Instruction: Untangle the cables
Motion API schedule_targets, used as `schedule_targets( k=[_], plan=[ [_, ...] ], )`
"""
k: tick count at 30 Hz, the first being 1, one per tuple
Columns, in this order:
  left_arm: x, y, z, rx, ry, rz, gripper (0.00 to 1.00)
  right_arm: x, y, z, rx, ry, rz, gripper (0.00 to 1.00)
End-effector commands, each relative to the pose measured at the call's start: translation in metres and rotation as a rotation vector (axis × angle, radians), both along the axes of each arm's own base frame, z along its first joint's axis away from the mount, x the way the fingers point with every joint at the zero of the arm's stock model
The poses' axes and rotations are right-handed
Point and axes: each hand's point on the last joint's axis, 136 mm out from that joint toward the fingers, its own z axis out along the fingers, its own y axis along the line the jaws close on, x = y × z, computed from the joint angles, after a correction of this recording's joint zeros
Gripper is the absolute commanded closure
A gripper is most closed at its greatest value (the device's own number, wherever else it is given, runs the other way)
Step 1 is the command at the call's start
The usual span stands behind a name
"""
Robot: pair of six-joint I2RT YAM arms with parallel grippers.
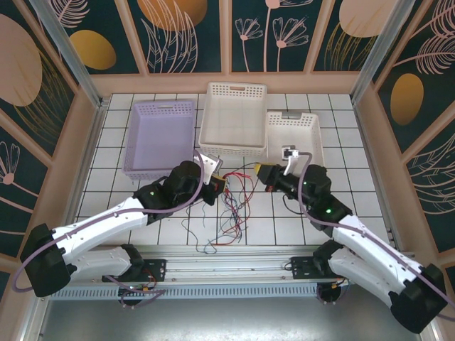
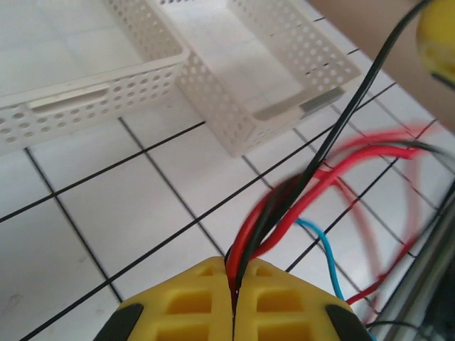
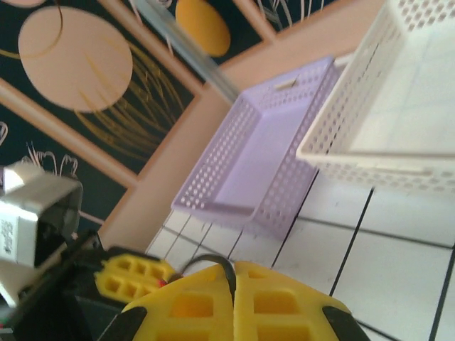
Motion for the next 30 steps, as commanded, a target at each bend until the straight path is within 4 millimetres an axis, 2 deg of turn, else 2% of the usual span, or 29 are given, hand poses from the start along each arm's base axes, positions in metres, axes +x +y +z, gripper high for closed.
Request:
schedule_targets(
  k=[1, 14, 17, 22, 30],
  plan=[
    [-0.007, 0.005, -0.011, 0.033, 0.016, -0.028, 1.0, 0.022, -0.046, 0.042, -0.033, -0.088, -0.244, 1.0],
    [-0.012, 0.012, -0.025, 0.136, 0.066, -0.04, 1.0, 0.016, -0.086, 0.107, -0.078, -0.177, -0.404, 1.0],
    [-0.011, 0.014, -0.032, 0.177, 0.082, -0.036, 0.95, 0.014, -0.1, 0.125, -0.075, -0.209, -0.452, 1.0],
    [-0.013, 0.013, -0.036, 0.186, 0.096, -0.051, 0.84, 0.007, -0.109, 0.154, -0.065, -0.257, -0.475, 1.0],
    [-0.014, 0.014, -0.043, 0.197, 0.111, -0.051, 0.79, -0.008, -0.125, 0.205, -0.058, -0.328, -0.521, 1.0]
  ],
)
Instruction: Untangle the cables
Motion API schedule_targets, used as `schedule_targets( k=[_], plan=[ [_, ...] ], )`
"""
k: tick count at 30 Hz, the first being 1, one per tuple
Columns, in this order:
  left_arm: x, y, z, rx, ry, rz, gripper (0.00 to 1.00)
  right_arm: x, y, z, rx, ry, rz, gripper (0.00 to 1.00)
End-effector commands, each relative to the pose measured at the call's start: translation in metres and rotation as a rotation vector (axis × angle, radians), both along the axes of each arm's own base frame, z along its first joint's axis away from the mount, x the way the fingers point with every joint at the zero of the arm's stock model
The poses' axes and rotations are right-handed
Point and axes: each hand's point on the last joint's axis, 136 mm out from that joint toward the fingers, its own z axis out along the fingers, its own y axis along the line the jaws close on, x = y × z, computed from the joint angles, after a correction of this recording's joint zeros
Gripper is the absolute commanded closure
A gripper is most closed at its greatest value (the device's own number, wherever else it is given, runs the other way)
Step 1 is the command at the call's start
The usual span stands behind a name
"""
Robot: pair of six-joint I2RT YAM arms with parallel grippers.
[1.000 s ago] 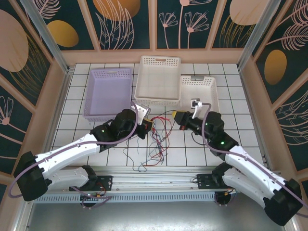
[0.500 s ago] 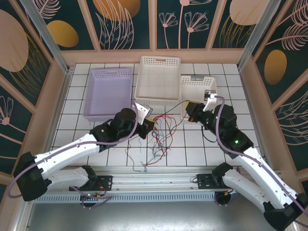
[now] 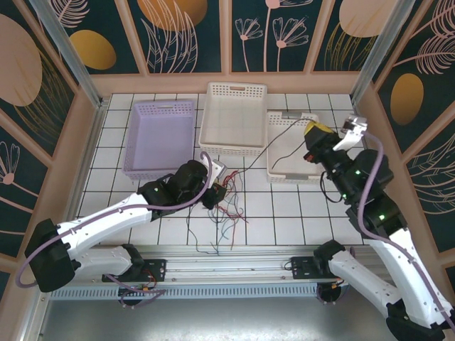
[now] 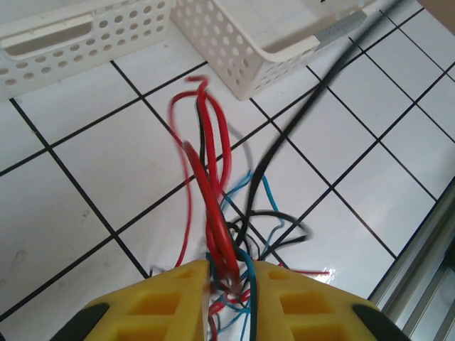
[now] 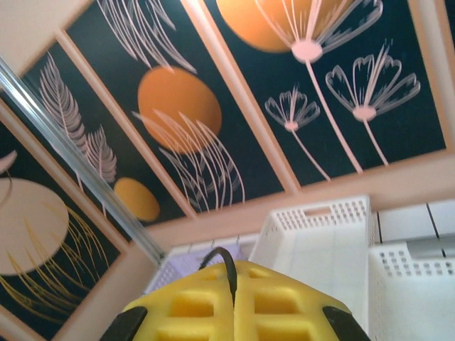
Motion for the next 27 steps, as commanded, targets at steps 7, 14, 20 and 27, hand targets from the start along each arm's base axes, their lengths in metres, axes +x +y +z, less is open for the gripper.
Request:
schedule_targets(
  k=[7, 14, 20, 27],
  plan=[
    [0.003, 0.01, -0.023, 0.082, 0.027, 0.029, 0.79, -0.027, -0.033, 0.076, 0.017, -0.139, -0.095, 1.0],
    [0.015, 0.011, -0.015, 0.087, -0.014, 0.083, 0.82, -0.028, -0.024, 0.105, -0.017, -0.158, -0.055, 1.0],
    [0.028, 0.023, 0.041, 0.007, -0.158, 0.159, 0.59, -0.001, -0.02, 0.073, -0.076, -0.091, -0.109, 1.0],
    [0.04, 0.066, 0.107, -0.059, -0.413, 0.313, 0.15, 0.04, -0.006, 0.037, -0.158, -0.026, -0.152, 1.0]
  ],
)
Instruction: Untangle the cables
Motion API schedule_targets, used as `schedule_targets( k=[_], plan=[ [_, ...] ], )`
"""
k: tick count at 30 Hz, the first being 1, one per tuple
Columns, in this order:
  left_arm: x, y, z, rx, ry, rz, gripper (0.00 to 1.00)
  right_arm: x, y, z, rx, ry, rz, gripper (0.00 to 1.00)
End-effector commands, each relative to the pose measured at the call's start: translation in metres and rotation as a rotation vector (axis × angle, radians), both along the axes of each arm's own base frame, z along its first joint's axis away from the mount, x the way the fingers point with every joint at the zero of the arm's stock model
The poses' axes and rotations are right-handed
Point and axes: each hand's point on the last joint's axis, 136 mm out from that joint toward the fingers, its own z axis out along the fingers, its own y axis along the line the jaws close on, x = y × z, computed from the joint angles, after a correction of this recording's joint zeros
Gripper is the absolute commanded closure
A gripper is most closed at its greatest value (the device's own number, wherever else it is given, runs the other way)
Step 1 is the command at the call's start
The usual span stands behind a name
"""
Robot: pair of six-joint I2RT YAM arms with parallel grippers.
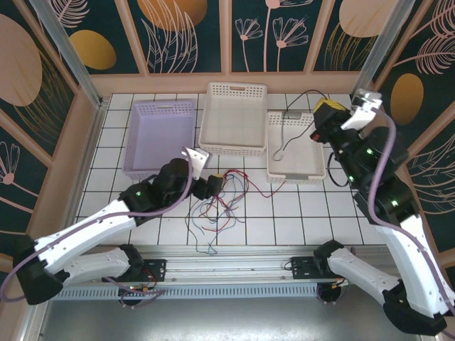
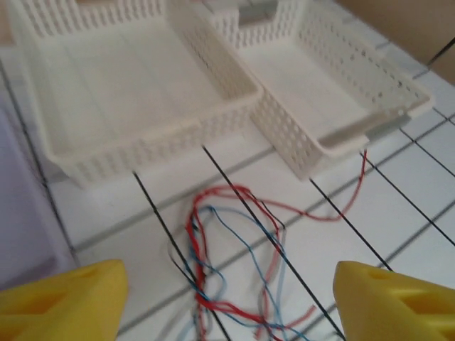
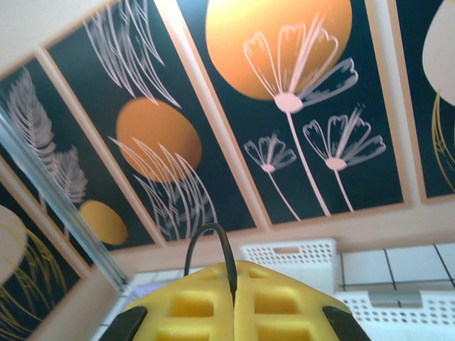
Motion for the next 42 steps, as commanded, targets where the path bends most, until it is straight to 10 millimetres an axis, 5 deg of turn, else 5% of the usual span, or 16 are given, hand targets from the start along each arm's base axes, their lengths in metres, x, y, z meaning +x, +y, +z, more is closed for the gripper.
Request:
schedule_targets(
  k=[1, 6, 13, 18, 30, 42],
  plan=[
    [0.011, 0.032, 0.04, -0.036, -0.168, 0.134, 0.11, 0.019, -0.001, -0.009, -0.036, -0.002, -0.051, 1.0],
    [0.004, 0.07, 0.059, -0.136, -0.279, 0.248, 0.01, 0.043, 0.008, -0.031, -0.04, 0.048, -0.031, 1.0],
    [-0.004, 0.109, 0.07, -0.234, -0.348, 0.388, 0.01, 0.081, -0.014, -0.084, -0.014, 0.167, -0.069, 1.0],
    [-0.002, 0.109, 0.066, -0.217, -0.339, 0.396, 0.01, 0.102, -0.035, -0.13, 0.042, 0.268, -0.122, 1.0],
    [0.002, 0.103, 0.055, -0.177, -0.317, 0.385, 0.01, 0.136, -0.045, -0.262, 0.081, 0.59, -0.206, 1.0],
    [0.007, 0.092, 0.043, -0.12, -0.282, 0.36, 0.01, 0.156, -0.066, -0.335, -0.024, 0.831, -0.348, 1.0]
  ],
)
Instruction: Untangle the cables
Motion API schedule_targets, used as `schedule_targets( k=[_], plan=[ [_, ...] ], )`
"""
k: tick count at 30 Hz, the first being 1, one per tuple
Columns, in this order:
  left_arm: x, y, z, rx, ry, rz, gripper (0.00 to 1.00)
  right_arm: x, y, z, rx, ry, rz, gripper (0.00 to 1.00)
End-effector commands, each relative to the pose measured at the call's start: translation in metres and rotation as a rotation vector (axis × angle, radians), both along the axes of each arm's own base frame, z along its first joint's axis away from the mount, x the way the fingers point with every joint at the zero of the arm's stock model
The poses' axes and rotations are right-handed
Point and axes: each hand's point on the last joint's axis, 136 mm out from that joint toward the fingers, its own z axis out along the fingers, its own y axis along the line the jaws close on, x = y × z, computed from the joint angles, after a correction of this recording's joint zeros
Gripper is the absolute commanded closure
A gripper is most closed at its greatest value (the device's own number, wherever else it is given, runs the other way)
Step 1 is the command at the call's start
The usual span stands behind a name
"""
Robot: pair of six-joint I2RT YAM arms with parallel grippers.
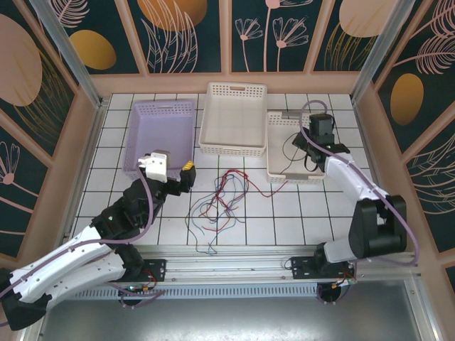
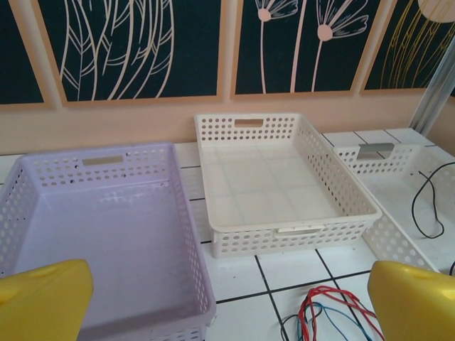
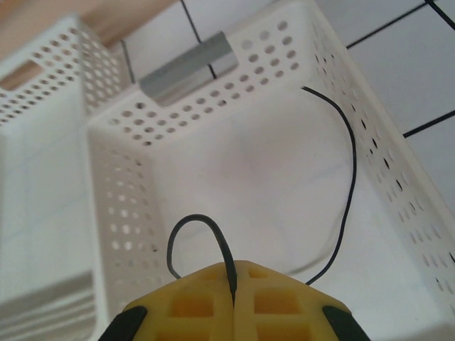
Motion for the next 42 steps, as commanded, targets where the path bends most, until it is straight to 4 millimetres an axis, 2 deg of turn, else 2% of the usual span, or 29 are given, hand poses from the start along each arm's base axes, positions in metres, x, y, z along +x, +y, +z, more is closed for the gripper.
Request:
schedule_targets(
  k=[1, 5, 8, 11, 12, 15, 19, 20, 22, 26, 29, 32, 34, 38, 42],
  plan=[
    [0.001, 0.001, 0.006, -0.016, -0.003, 0.007, 0.01, 0.008, -0.009, -0.01, -0.045, 0.067, -0.033, 1.0],
    [0.003, -0.003, 0.002, 0.002, 0.011, -0.001, 0.02, 0.019, -0.007, -0.028, -0.074, 0.149, -0.014, 0.96],
    [0.003, -0.005, -0.001, 0.012, 0.019, -0.007, 0.01, 0.023, -0.005, -0.032, -0.08, 0.182, -0.002, 0.76],
    [0.004, -0.007, -0.004, 0.021, 0.028, -0.013, 0.01, 0.023, -0.006, -0.019, -0.077, 0.149, -0.014, 0.56],
    [0.004, -0.007, -0.005, 0.024, 0.03, -0.013, 0.01, 0.023, -0.006, -0.013, -0.078, 0.135, -0.017, 0.53],
    [0.005, -0.01, -0.007, 0.033, 0.038, -0.018, 0.01, 0.022, -0.009, 0.007, -0.088, 0.097, -0.027, 0.46],
    [0.006, -0.012, -0.01, 0.042, 0.048, -0.026, 0.01, 0.012, -0.008, 0.043, -0.096, 0.015, -0.041, 0.45],
    [0.005, -0.014, -0.01, 0.043, 0.053, -0.033, 0.02, 0.007, 0.0, 0.053, -0.08, -0.02, -0.018, 0.44],
    [0.004, -0.018, -0.01, 0.039, 0.073, -0.051, 0.02, -0.006, 0.029, 0.073, -0.044, -0.094, 0.078, 0.44],
    [0.002, -0.033, -0.014, -0.001, 0.155, -0.102, 0.01, -0.054, 0.111, 0.086, 0.03, -0.157, 0.378, 0.4],
    [-0.003, -0.046, -0.031, -0.006, 0.255, -0.149, 0.02, -0.097, 0.159, 0.07, 0.168, -0.125, 0.56, 0.4],
    [-0.008, -0.055, -0.056, 0.009, 0.361, -0.173, 0.01, -0.134, 0.183, 0.04, 0.245, -0.058, 0.648, 0.4],
    [-0.01, -0.056, -0.071, 0.015, 0.414, -0.168, 0.02, -0.153, 0.19, 0.015, 0.244, -0.012, 0.659, 0.41],
    [-0.015, -0.06, -0.099, 0.012, 0.486, -0.177, 0.01, -0.172, 0.196, -0.033, 0.226, 0.075, 0.655, 0.41],
    [-0.019, -0.068, -0.129, 0.025, 0.571, -0.188, 0.02, -0.18, 0.209, -0.057, 0.221, 0.106, 0.674, 0.42]
  ],
)
